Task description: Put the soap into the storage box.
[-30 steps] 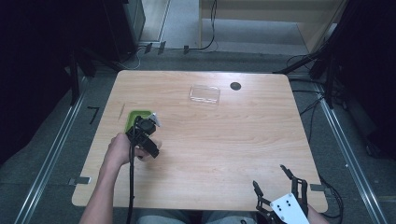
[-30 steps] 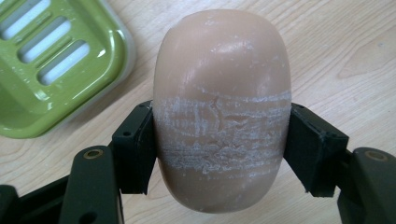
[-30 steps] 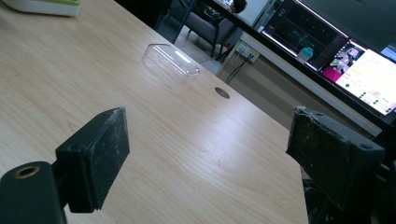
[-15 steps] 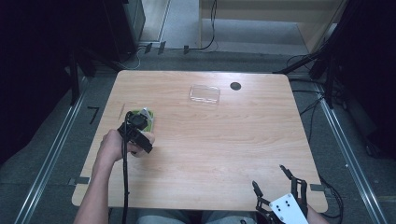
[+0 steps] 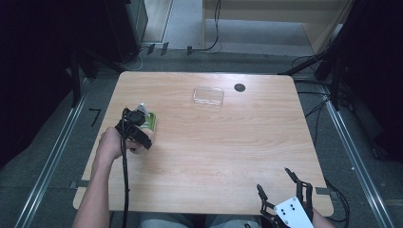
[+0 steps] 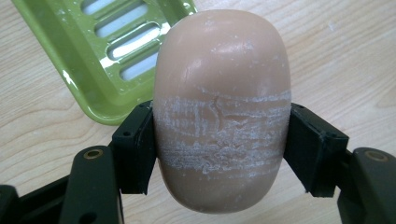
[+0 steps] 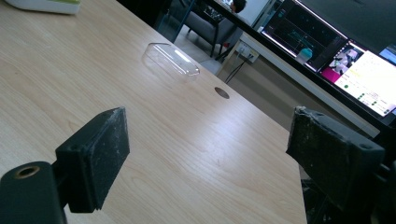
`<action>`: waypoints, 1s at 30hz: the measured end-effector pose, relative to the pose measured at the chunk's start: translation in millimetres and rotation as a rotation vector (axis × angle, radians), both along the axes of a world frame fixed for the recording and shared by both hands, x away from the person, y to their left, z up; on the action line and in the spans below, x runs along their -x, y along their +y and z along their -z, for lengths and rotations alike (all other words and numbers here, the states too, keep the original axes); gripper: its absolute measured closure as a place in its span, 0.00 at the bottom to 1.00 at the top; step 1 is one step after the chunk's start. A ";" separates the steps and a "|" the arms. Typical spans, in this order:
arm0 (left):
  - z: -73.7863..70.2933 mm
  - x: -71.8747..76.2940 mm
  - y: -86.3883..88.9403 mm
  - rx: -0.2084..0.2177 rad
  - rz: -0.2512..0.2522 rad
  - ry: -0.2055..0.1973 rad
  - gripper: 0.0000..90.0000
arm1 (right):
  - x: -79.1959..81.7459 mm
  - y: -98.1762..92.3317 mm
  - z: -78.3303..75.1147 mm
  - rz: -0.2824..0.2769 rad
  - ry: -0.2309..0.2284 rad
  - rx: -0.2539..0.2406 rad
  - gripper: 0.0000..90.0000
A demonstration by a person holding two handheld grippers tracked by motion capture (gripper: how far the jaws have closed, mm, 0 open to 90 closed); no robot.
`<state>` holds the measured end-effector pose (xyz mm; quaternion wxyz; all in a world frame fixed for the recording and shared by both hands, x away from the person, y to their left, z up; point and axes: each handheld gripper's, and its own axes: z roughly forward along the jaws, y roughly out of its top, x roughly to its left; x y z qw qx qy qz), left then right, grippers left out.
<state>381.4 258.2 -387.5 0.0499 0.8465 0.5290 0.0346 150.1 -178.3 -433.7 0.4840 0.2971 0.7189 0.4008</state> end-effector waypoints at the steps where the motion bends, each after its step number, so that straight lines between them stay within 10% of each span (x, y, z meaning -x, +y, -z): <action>1: -0.6 -0.9 0.5 0.004 -0.007 0.001 0.37 | 0.0 0.1 0.0 0.000 0.000 0.002 0.15; 30: -1.5 -32.8 11.9 -0.003 -0.101 -0.014 0.37 | -0.6 -0.5 0.5 -0.001 -0.002 -0.003 0.15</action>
